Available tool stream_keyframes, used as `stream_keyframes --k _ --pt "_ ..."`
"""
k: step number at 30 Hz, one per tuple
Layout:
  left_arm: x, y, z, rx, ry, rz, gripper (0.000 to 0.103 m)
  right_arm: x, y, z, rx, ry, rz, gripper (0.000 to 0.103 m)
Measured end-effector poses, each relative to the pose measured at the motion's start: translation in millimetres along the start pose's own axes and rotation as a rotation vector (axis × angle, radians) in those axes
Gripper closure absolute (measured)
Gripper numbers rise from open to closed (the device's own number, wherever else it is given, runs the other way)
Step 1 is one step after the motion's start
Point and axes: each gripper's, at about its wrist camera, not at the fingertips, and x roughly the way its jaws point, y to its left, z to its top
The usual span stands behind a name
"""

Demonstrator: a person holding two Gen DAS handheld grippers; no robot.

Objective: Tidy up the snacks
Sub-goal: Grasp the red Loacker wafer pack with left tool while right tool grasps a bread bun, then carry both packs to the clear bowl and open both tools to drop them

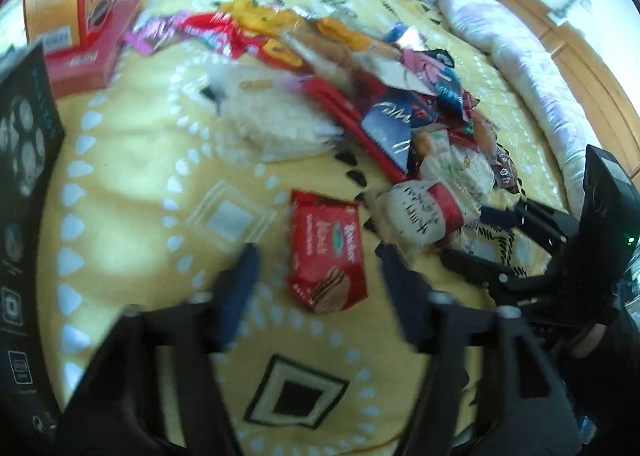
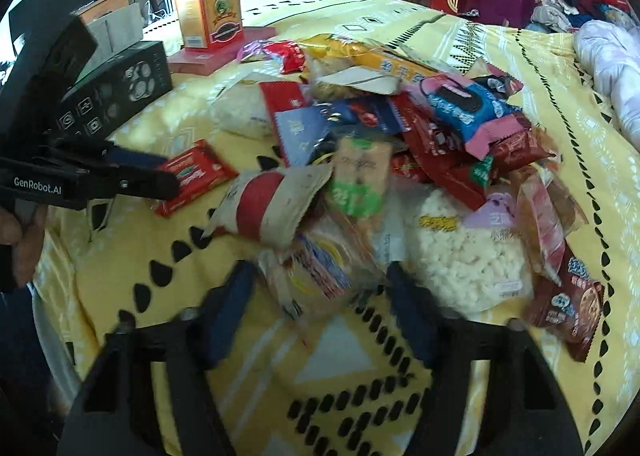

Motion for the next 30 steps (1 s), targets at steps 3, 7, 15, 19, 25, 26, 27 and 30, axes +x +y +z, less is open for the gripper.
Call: stream_keyframes --k 3,7,15,19,25,26,27,30 --pt "7 -16 1 0.067 -0.037 0.036 0.015 -3 0 -6 0.022 -0.003 -0.006 0.048" --pt "19 -24 -1 0.154 -0.023 0.106 0.062 -18 -6 -15 0.061 -0.028 0.002 0.050" --pt "-25 -17 -3 0.118 -0.096 0.065 0.062 -64 -22 -29 0.182 -0.109 -0.010 0.050" --pt "-81 -21 14 0.111 -0.226 0.080 0.062 -85 -21 -18 0.197 -0.160 -0.023 0.050" --pt "-177 -6 33 0.067 -0.397 0.210 0.062 -132 -1 33 0.158 -0.287 -0.024 0.050" --pt "-192 4 32 0.052 -0.419 0.233 0.062 -137 4 42 0.149 -0.304 -0.019 0.050" --pt "-210 15 31 0.034 -0.444 0.275 0.062 -145 12 57 0.135 -0.328 -0.005 0.050" --pt "-252 46 20 -0.024 -0.496 0.383 0.062 -161 45 100 0.082 -0.395 0.060 0.050"
